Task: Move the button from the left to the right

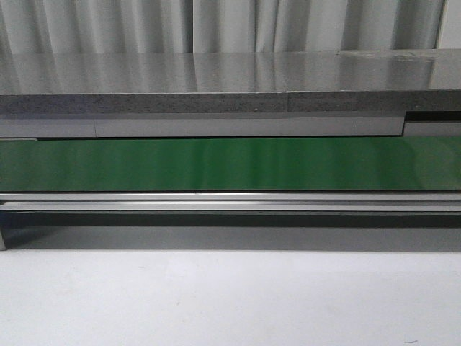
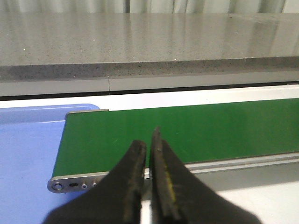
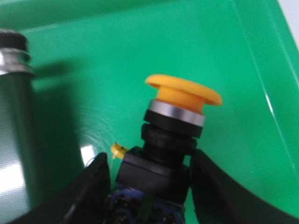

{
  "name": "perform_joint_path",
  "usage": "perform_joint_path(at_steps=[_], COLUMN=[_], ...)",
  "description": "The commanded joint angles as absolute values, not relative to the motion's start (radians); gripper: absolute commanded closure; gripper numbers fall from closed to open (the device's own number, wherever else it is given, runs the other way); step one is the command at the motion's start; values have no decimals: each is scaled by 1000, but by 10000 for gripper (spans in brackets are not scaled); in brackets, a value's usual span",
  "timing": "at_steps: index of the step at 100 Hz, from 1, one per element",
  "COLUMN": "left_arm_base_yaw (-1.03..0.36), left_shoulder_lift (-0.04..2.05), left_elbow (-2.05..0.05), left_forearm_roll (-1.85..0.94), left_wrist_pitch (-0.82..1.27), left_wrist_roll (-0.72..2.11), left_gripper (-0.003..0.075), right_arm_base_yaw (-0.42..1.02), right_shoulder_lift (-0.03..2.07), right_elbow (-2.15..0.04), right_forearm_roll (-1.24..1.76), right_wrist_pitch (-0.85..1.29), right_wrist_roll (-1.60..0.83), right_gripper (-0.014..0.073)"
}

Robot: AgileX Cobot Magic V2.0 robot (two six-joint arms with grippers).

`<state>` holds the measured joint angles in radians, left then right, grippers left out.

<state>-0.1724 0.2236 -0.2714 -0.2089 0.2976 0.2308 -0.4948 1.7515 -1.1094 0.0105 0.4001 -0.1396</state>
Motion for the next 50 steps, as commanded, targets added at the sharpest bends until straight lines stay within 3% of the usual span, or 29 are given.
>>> perform_joint_path(at_steps=[1, 35, 50], left_arm_base_yaw=[-183, -183, -183], left_shoulder_lift=[232, 232, 232], left_elbow=[-302, -302, -302], left_forearm_roll=[-223, -223, -223], left_wrist_pitch=[216, 216, 217], left_wrist_roll=[233, 233, 233], left_gripper=[715, 715, 715], right_arm_base_yaw=[-503, -503, -503], right_shoulder_lift=[1737, 1786, 1795], right_elbow=[-1145, -1145, -1145], right_forearm_roll=[0, 0, 0], right_wrist_pitch=[337, 318, 314], right_wrist_roll=[-149, -149, -149], right_gripper=[423, 414, 288])
